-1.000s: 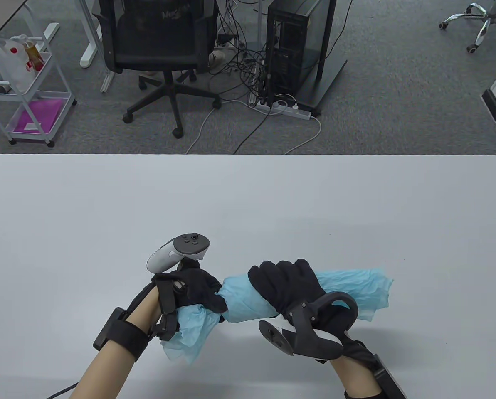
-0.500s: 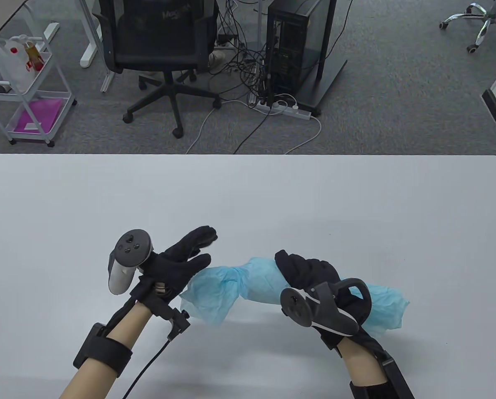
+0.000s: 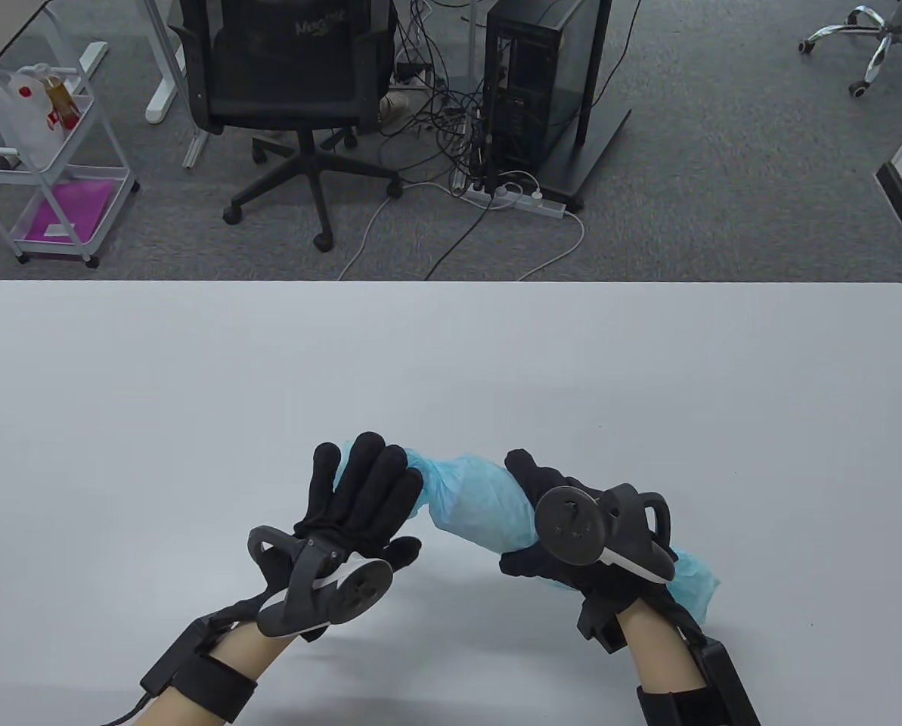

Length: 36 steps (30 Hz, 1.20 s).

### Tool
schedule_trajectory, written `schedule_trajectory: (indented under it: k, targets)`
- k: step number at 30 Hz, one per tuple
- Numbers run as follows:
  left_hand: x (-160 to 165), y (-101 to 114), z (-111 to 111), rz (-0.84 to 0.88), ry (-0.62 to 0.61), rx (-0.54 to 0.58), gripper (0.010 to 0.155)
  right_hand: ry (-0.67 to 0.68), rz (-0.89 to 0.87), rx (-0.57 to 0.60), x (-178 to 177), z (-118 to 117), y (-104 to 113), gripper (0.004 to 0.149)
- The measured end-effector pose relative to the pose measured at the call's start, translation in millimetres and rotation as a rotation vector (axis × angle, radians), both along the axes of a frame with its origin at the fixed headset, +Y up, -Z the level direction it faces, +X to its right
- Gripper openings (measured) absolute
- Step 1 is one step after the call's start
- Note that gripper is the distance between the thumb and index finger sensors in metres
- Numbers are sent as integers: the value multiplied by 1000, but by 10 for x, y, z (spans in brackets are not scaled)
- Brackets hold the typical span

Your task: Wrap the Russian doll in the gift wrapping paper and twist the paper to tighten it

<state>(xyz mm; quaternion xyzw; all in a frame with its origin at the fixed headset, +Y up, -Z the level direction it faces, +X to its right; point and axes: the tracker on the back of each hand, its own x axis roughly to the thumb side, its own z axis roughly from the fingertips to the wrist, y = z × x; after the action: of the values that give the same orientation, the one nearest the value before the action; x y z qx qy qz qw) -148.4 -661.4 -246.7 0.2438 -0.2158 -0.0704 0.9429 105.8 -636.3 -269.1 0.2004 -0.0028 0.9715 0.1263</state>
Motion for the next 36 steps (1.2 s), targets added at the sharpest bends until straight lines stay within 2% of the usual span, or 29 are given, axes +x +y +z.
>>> schedule_trajectory:
  k: [4,6,7,9,11,12,14,16,18,22,25,27,30,36]
  targets:
    - [12,74,-57,-26,17,141,92,53,-30,-28,-44,28,-33,110]
    - [-3,152,-67,57,-45,154,70,69,-21,-25,-82,46,-57,110]
    - [-8,179,-70,93,-63,144,61,71,-7,-22,-92,49,-65,110]
    - [-28,232,-88,126,-88,86,53,71,-6,-6,-94,55,-72,110]
    - [-56,267,-108,134,-109,21,51,73,4,7,-92,67,-78,110]
    - [-58,295,-128,131,-117,-28,51,71,21,20,-96,73,-81,110]
    - [-74,334,-173,144,-135,-198,50,72,67,52,-109,102,-96,110]
    - [-102,364,-290,176,-160,-528,50,86,111,83,-128,145,-123,110]
    - [-139,344,-384,260,-197,-767,50,98,125,115,-135,185,-136,110]
    - [-211,207,-548,388,-261,-1186,51,120,161,201,-182,289,-136,110]
    - [-257,45,-653,466,-329,-1404,53,124,200,270,-223,355,-124,109]
    - [-282,-80,-706,558,-372,-1539,54,126,203,285,-242,379,-123,111]
    - [-287,-269,-755,681,-430,-1651,55,115,213,303,-251,386,-134,111]
    - [-228,-671,-749,862,-478,-1739,56,95,310,368,-278,435,-197,111]
